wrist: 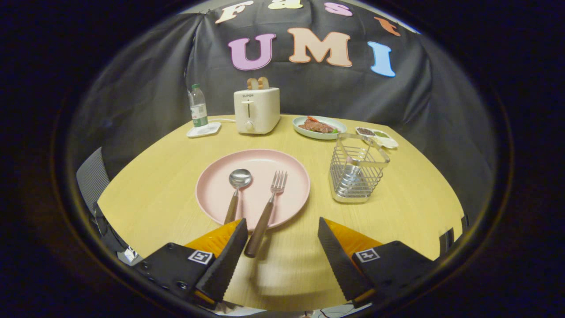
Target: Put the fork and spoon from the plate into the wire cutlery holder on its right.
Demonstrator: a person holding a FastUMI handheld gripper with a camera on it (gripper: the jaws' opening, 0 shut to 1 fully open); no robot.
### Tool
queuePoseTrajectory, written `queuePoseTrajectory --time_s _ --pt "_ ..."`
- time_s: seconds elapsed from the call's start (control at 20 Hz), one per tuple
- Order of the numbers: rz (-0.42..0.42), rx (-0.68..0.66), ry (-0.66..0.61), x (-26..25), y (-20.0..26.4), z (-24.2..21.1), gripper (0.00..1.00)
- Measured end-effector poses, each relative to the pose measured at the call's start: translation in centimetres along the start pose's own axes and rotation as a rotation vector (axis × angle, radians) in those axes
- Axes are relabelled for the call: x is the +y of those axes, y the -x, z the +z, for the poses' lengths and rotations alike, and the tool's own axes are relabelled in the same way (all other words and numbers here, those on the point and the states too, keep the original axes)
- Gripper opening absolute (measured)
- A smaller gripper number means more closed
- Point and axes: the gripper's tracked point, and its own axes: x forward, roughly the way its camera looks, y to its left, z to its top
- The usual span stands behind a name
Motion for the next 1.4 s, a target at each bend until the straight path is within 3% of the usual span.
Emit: queuePoseTrajectory --time_s 0.5,0.6,0.75,0.95,1.4 --pt "0.048 0.055 0.046 2.4 -0.9 -0.8 0.52" --pt "0.017 0.058 0.04 1.6 -1.0 -0.8 0.24" --pt "0.016 0.099 0.005 1.5 -1.1 -0.9 0.14" --pt "0.02 0.107 0.005 1.5 -1.2 -0.6 0.07" --pt "0.05 0.054 0.041 0.7 2.0 4.0 0.07"
